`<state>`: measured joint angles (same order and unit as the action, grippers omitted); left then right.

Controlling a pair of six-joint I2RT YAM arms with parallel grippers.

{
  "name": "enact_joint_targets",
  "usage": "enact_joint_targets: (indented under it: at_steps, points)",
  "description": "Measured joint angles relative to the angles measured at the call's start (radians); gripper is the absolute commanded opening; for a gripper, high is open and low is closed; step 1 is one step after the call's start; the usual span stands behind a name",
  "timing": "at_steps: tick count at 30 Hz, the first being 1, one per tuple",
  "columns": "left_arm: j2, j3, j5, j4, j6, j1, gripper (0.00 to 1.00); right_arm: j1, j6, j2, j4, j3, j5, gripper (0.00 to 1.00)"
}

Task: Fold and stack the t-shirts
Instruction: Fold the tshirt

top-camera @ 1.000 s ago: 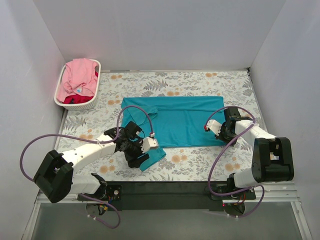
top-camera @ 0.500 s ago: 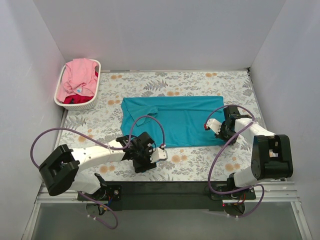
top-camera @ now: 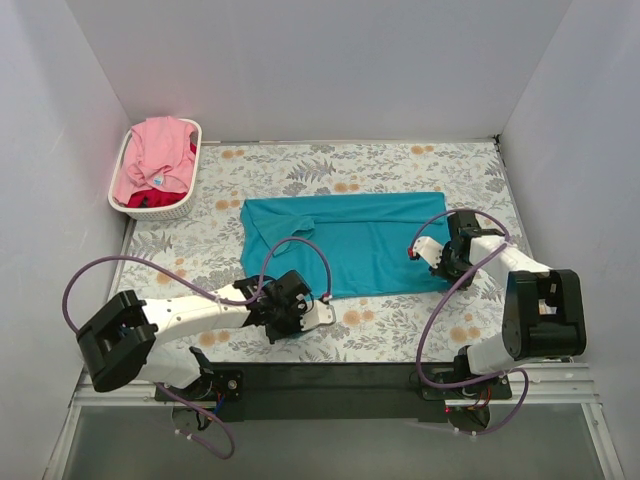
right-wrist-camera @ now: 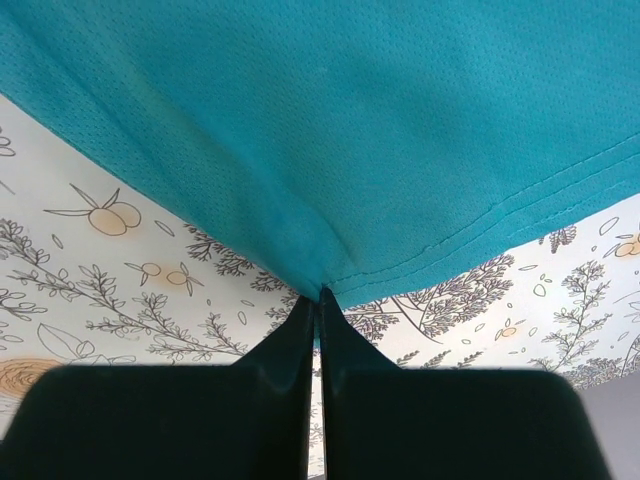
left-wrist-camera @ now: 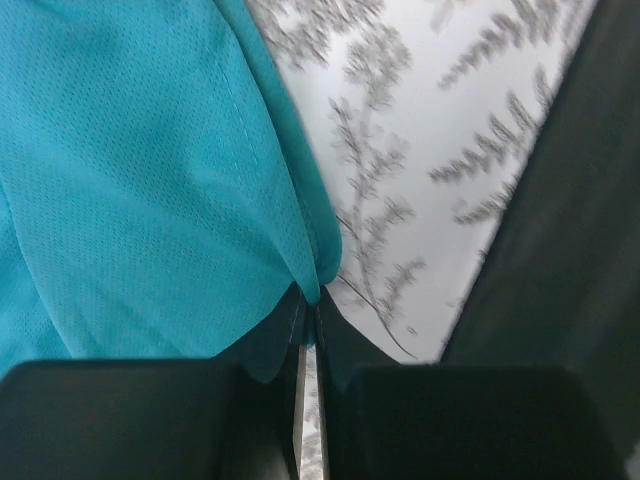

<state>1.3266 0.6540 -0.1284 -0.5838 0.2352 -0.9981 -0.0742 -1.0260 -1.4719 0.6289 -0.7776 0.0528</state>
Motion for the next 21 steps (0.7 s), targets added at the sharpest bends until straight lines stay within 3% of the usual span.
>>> enact_joint_targets:
  at_steps: [8,11,15,21]
  points:
    - [-0.057,0.142,-0.197,-0.251,0.000,0.055,0.00,0.001,-0.027,0.150,0.066,0.038,-0.008,0.01]
    - [-0.095,0.213,-0.256,-0.307,-0.023,0.165,0.00,0.013,-0.034,0.192,0.103,0.027,-0.021,0.01]
    - [-0.071,0.331,-0.276,-0.339,-0.069,0.340,0.00,0.050,-0.038,0.152,0.150,-0.046,-0.052,0.01]
    - [0.018,0.448,-0.280,-0.336,-0.112,0.436,0.00,0.061,-0.041,0.029,0.165,-0.217,-0.081,0.01]
